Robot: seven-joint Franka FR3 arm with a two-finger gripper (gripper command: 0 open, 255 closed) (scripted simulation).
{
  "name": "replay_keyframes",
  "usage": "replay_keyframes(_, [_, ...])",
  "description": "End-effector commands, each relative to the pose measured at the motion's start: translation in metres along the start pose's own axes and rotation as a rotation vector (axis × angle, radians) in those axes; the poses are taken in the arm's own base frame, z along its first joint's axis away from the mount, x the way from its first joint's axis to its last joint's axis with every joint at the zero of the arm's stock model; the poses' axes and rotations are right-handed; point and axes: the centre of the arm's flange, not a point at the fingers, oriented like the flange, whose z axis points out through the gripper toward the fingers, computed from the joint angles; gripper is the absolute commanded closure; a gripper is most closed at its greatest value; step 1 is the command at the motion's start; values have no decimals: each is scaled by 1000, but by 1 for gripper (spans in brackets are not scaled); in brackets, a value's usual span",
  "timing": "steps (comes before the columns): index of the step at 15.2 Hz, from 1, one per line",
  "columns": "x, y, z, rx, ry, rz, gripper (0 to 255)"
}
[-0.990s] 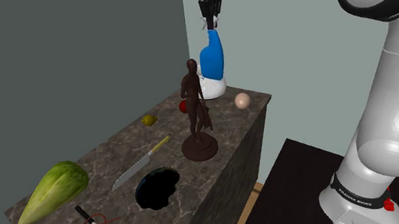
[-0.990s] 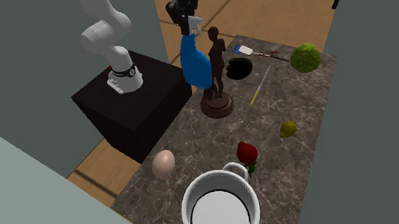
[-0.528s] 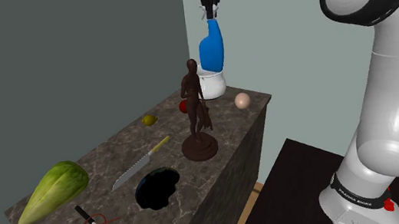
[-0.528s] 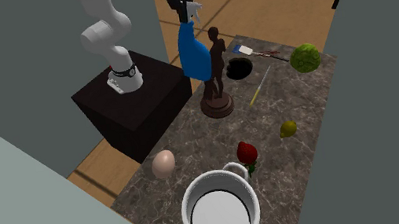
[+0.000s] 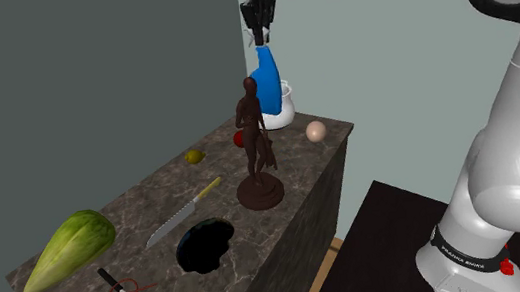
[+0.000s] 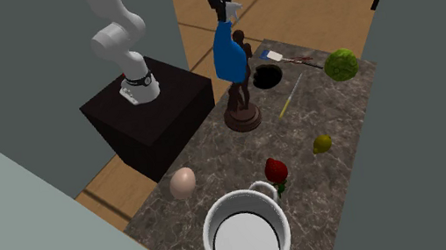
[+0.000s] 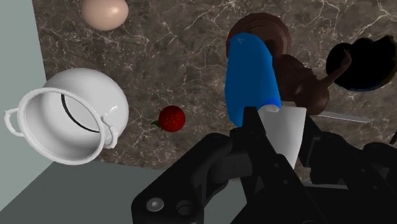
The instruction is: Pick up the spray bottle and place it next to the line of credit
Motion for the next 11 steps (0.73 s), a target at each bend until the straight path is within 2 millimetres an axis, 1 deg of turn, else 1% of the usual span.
replay_keyframes(1, [4,-24,9,0,1,1,255])
replay_keyframes(11, [12,-145,62,0,1,1,255])
